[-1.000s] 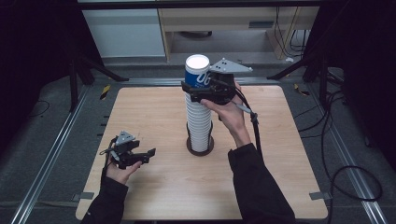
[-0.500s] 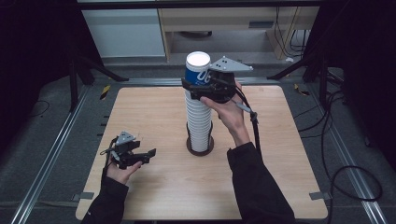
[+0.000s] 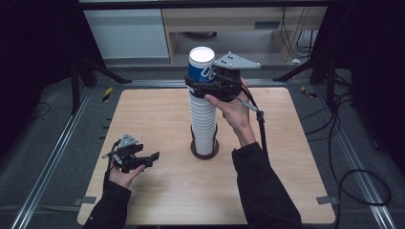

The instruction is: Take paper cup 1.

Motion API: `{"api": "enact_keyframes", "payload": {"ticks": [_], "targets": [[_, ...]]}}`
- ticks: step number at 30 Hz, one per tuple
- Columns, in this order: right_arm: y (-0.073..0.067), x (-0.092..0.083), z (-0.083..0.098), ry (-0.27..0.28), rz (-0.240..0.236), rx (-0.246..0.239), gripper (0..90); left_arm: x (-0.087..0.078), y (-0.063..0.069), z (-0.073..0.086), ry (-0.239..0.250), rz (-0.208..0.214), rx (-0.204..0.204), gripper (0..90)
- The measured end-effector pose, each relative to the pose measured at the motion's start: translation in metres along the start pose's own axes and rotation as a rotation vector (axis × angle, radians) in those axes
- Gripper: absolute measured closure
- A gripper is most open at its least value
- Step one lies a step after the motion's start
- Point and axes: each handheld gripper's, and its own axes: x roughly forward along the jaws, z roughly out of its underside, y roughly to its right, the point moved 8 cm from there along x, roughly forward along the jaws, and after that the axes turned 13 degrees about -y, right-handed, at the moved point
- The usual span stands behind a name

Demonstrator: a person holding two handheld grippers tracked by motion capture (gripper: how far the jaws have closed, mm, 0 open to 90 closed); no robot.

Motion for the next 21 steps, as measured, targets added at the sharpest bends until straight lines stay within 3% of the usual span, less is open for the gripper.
{"api": "enact_keyframes", "payload": {"ticks": [21], "targets": [[-0.002,-0.020,-0.029,0.076,0.009,-0.014,20.6,-0.002,-0.001,-0.001,0.010,-0.001,-0.006,20.8]]}}
